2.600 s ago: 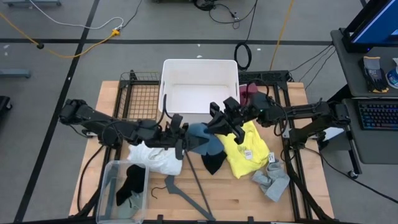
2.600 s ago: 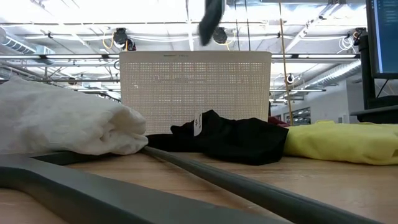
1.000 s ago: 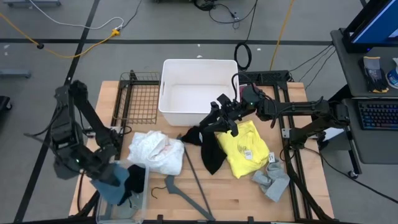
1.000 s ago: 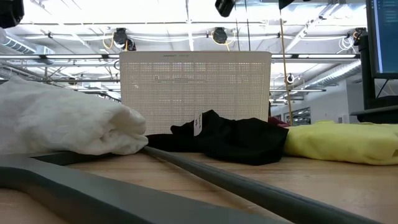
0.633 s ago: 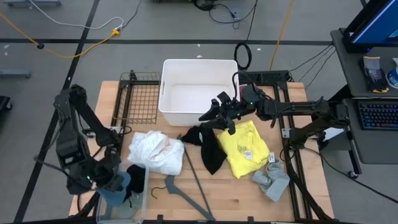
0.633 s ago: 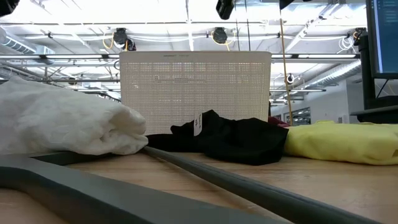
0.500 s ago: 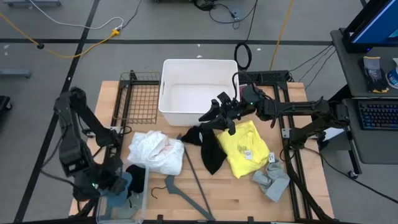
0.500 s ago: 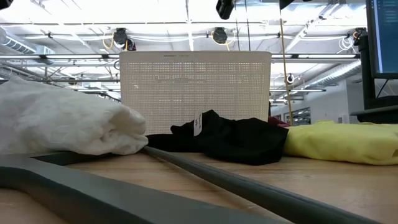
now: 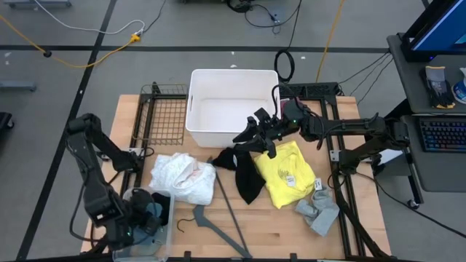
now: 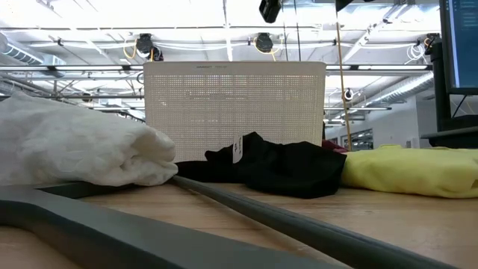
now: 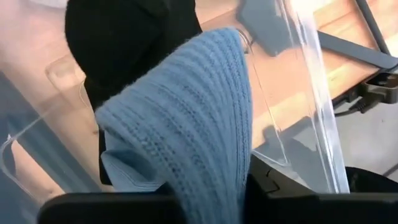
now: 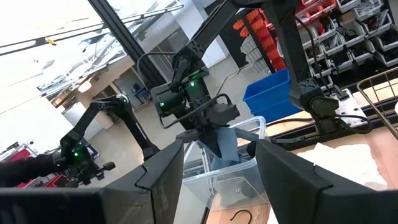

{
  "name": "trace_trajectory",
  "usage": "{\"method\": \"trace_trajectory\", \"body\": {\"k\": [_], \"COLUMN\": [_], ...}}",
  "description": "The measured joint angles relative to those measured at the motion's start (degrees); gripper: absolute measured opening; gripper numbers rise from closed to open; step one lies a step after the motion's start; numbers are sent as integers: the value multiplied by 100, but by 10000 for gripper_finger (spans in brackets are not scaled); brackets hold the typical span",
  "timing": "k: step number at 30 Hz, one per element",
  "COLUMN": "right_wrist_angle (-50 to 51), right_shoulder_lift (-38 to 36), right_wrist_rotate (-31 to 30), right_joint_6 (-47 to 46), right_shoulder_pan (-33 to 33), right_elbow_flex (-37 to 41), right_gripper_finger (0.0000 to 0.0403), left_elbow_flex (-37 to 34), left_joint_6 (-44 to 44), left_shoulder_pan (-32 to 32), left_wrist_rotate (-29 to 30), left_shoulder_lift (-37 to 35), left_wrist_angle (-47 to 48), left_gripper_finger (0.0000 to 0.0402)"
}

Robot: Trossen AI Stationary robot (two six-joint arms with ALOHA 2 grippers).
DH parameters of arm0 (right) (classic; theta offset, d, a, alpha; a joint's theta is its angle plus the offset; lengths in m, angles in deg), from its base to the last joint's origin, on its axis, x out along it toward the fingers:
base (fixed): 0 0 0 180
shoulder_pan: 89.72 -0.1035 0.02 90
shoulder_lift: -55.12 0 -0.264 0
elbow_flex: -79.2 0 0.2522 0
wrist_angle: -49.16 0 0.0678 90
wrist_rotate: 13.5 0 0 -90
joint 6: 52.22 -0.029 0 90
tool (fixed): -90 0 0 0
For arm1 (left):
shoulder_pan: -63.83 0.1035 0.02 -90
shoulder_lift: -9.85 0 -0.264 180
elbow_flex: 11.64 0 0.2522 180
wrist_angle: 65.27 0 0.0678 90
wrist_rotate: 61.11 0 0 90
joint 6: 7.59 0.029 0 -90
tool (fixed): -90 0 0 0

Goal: Pick & Place Cloths
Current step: Put the gray sock into the transparent bin, then put the gray underwear into the black wire basket

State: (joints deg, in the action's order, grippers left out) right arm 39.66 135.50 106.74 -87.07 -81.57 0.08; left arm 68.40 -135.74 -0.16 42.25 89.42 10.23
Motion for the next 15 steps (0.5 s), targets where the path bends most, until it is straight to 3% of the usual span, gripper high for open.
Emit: {"method": "trace_trajectory", "body": {"k": [6, 15], "right_wrist_angle": [0, 0], "right_shoulder_lift": [0, 0], "right_wrist_rotate": [195, 993], "right_joint_6": [-3, 91], "right_shoulder_pan": [0, 0], "right_elbow_flex": [0, 0], "right_gripper_finger": [196, 196], "left_elbow_flex": [0, -2], "left_joint_6": [-251, -372], "left_shoulder_pan": [0, 0], "left_wrist_rotate": [-188, -1286], "left_shoulder_lift": [28, -156], "left_wrist_angle": [-2, -134], "left_gripper_finger": [125, 259]}}
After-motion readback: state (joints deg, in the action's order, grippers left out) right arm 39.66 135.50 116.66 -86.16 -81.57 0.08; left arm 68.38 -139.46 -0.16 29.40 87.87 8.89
